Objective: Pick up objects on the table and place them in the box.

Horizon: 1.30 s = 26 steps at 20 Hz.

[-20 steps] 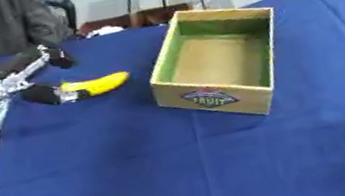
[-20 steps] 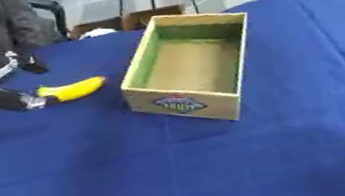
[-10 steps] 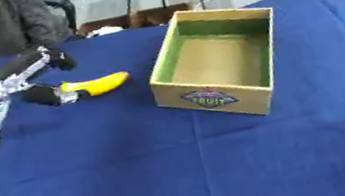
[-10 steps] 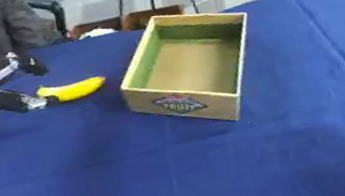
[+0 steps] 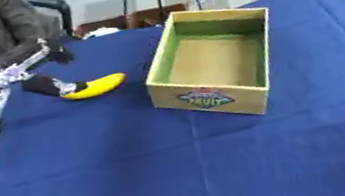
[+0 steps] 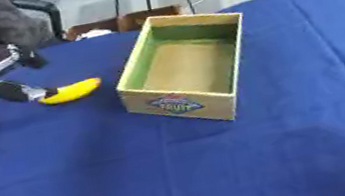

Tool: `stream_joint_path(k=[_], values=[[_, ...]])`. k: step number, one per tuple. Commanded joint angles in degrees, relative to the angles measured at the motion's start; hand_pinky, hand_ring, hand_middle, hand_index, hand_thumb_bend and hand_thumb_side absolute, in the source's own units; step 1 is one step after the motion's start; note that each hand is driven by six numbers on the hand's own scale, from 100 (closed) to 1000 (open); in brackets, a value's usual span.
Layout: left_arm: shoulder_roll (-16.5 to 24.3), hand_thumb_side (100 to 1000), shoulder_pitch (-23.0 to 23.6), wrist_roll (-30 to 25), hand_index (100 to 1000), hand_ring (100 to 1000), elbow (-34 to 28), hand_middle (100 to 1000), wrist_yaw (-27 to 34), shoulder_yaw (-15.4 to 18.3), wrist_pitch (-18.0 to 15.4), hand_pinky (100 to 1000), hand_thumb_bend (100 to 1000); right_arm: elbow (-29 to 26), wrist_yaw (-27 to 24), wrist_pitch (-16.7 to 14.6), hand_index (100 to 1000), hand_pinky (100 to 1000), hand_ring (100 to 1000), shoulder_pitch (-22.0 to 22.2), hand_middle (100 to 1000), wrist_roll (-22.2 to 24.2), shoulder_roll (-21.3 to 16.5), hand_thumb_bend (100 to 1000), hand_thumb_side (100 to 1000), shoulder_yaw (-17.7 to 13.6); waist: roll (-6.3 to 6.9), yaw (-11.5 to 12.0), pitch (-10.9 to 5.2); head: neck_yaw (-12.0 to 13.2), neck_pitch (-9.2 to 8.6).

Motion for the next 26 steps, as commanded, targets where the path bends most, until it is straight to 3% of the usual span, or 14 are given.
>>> stream_joint_path(k=[1,11,18,26], values=[[0.6,552,-2.2,1.0,737,679,2.7,593,-2.2,0.4,-0.5,731,639,-1.4,0.3,0.0,713,566,727,-0.7,673,0.2,-1.3,100,860,0.1,0.0,-0.3,-0.61,0.4,-0.62],[-1.7,490,-4.3,3.2,734,662,9.0,592,-6.7,1.2,-0.8,730,587,-1.5,0.7,0.1,713,566,727,-1.3,673,0.6,-1.4,100,866,0.4,1.32,-3.0,0.35,1.2,-0.95],[-1.5,422,-3.8,3.8,731,659,10.5,588,-6.8,1.5,-0.6,730,521,-1.5,0.8,0.1,713,566,728,-1.2,673,0.6,-1.3,100,867,0.4,1.27,-3.0,0.58,1.0,-0.89],[-0.2,427,-3.0,1.2,737,665,11.0,595,-7.0,1.6,-0.8,732,533,-1.6,0.8,0.1,713,566,728,-0.9,674,0.5,-1.2,100,865,0.2,0.96,-2.5,0.44,0.8,-0.7]])
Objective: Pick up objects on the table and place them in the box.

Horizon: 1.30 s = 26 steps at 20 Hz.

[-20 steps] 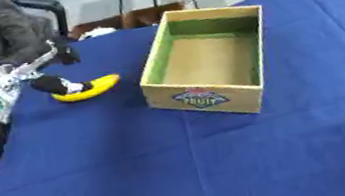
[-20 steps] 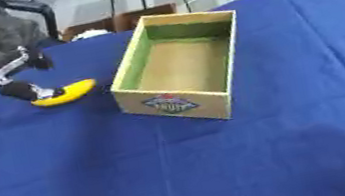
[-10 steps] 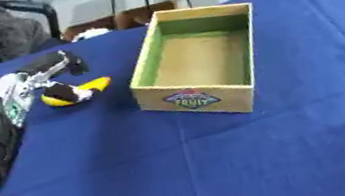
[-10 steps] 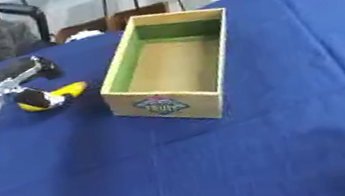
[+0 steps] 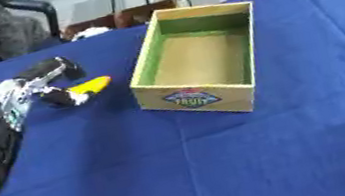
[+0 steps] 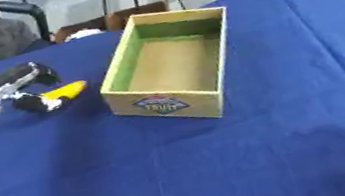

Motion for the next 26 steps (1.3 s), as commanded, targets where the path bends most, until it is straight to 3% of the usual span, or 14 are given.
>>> stream_joint_path(k=[1,20,26], values=[[3.1,425,-0.5,-1.2,738,665,-0.4,596,-0.3,0.8,-0.1,732,534,-1.6,0.3,-0.1,713,566,728,-0.4,674,0.0,-1.1,100,865,-0.3,-0.43,0.2,-0.94,-0.2,-0.24],[3.3,355,0.7,-1.7,694,623,-0.3,554,-1.4,0.8,0.4,715,452,-1.7,0.3,-0.2,714,567,730,-0.1,674,0.1,-0.9,100,864,-0.4,-1.02,0.8,-0.93,-0.3,-0.36],[3.2,273,0.8,-1.8,613,566,-0.3,487,-0.8,0.8,0.7,692,289,-1.6,0.3,-0.2,713,567,730,-0.1,674,0.1,-0.9,100,864,-0.4,-0.99,0.9,-1.01,-0.4,-0.3]])
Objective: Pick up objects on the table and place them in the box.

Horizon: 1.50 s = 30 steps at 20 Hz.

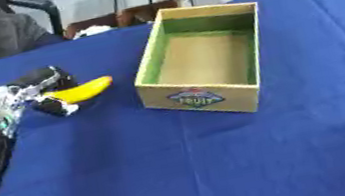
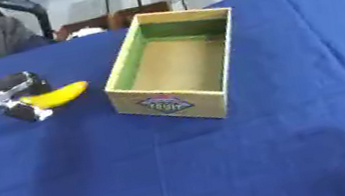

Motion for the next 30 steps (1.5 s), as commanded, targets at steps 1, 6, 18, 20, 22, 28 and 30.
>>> stream_joint_path(k=[1,6,18,20,22,28,30], values=[[2.2,257,-0.7,-0.1,597,552,-0.4,472,0.5,0.4,0.1,685,262,-1.5,0.3,-0.1,713,566,730,-0.2,674,0.1,-0.9,100,864,-0.4,-0.26,0.2,-1.01,0.0,-0.29],[2.5,232,-0.7,0.6,567,533,-1.1,452,1.6,0.4,0.1,675,222,-1.5,0.2,-0.2,713,567,730,-0.1,674,0.1,-1.0,100,862,-0.4,-0.35,0.3,-1.18,0.0,-0.22],[3.0,352,-0.7,-1.3,664,594,-1.8,524,1.0,0.0,-0.9,702,441,-1.5,0.0,-0.2,714,567,731,0.0,674,0.1,-1.0,100,862,-0.4,-0.47,0.6,-1.53,-0.1,-0.3],[2.9,375,-0.6,-2.0,681,607,-1.8,540,0.7,0.0,-1.2,710,468,-1.5,0.0,-0.1,714,567,731,0.0,674,0.1,-1.0,100,861,-0.4,-0.48,0.6,-1.54,-0.2,-0.29],[3.0,387,-0.6,-2.4,686,610,-1.8,545,0.4,0.1,-1.3,711,480,-1.5,0.1,-0.2,714,567,731,0.1,675,0.1,-1.0,100,861,-0.4,-0.51,0.6,-1.54,-0.2,-0.27],[3.2,355,-0.6,-3.1,677,602,-1.8,535,-0.3,0.2,-1.3,706,458,-1.5,0.0,-0.2,714,567,731,0.2,674,0.1,-1.0,100,861,-0.5,-0.5,0.7,-1.62,-0.3,-0.18],[3.3,338,-0.5,-3.1,669,594,-1.8,526,-0.5,0.3,-1.2,701,443,-1.5,0.0,-0.2,714,567,731,0.2,674,0.1,-1.0,100,861,-0.5,-0.49,0.7,-1.65,-0.4,-0.15]])
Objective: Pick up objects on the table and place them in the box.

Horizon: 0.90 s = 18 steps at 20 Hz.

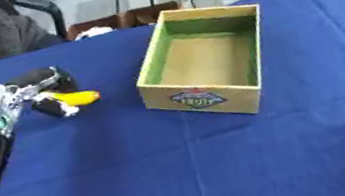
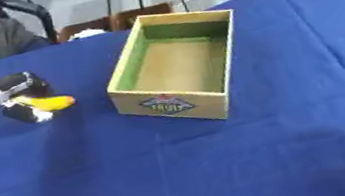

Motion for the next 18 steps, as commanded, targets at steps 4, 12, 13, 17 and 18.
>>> stream_joint_path(k=[4,12,13,17,18], values=[[2.9,315,-0.5,-0.6,653,582,-0.9,513,-0.6,0.3,0.1,693,417,-1.3,0.0,-0.1,714,567,731,-0.2,674,0.0,-0.9,100,862,-0.5,-0.18,0.2,-1.13,-0.2,-0.13],[3.6,288,-0.3,-3.0,668,594,-1.0,528,-1.6,0.4,-0.5,699,430,-1.3,0.1,-0.1,714,567,731,-0.1,674,0.0,-0.9,100,862,-0.5,-0.13,0.2,-1.26,-0.4,0.0],[3.7,280,-0.3,-3.1,665,591,-1.0,525,-1.7,0.5,-0.4,697,424,-1.3,0.1,-0.1,714,567,731,-0.1,674,0.0,-0.9,100,862,-0.5,-0.11,0.2,-1.28,-0.4,0.02],[3.9,248,0.0,-3.1,638,569,-1.0,501,-1.9,0.6,-0.3,675,387,-1.3,0.1,-0.1,714,567,731,-0.1,674,0.0,-0.9,100,863,-0.5,-0.03,0.3,-1.32,-0.4,0.09],[3.9,236,0.0,-3.2,620,556,-1.0,487,-1.9,0.5,-0.2,667,366,-1.2,0.1,-0.1,713,567,731,0.0,674,0.0,-0.9,100,863,-0.5,-0.01,0.3,-1.32,-0.5,0.1]])
